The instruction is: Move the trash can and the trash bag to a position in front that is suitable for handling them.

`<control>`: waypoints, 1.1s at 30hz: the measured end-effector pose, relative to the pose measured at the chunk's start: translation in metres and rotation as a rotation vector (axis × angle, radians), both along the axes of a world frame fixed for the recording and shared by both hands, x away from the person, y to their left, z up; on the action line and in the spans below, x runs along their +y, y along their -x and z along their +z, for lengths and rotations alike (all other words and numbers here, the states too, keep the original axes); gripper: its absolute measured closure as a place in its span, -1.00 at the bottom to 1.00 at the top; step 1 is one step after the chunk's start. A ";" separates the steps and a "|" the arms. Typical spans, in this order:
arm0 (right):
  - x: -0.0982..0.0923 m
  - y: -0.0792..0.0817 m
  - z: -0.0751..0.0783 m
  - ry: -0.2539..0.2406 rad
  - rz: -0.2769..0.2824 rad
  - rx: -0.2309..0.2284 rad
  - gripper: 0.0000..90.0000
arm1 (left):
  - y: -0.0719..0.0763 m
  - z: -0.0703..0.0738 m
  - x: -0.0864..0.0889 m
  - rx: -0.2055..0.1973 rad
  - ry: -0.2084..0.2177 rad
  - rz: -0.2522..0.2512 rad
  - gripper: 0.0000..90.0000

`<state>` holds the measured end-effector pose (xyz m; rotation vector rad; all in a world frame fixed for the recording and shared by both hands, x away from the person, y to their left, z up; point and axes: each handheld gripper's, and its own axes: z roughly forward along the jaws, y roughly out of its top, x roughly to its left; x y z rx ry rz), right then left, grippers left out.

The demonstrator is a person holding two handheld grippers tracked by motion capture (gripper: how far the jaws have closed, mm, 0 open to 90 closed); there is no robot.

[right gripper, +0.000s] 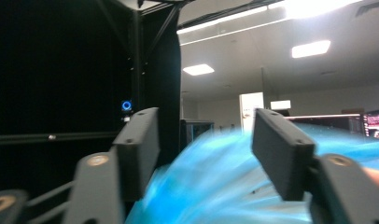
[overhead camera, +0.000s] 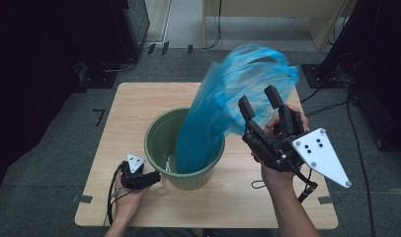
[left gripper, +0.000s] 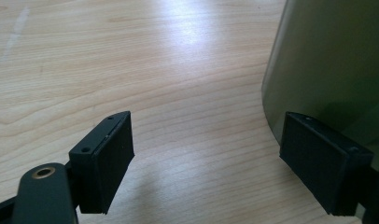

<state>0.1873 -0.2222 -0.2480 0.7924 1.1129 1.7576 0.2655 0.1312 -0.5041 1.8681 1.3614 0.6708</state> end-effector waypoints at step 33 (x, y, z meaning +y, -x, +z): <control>0.015 -0.076 -0.188 0.063 -0.035 0.473 0.82 | 0.008 0.051 -0.007 -0.322 0.275 0.092 0.66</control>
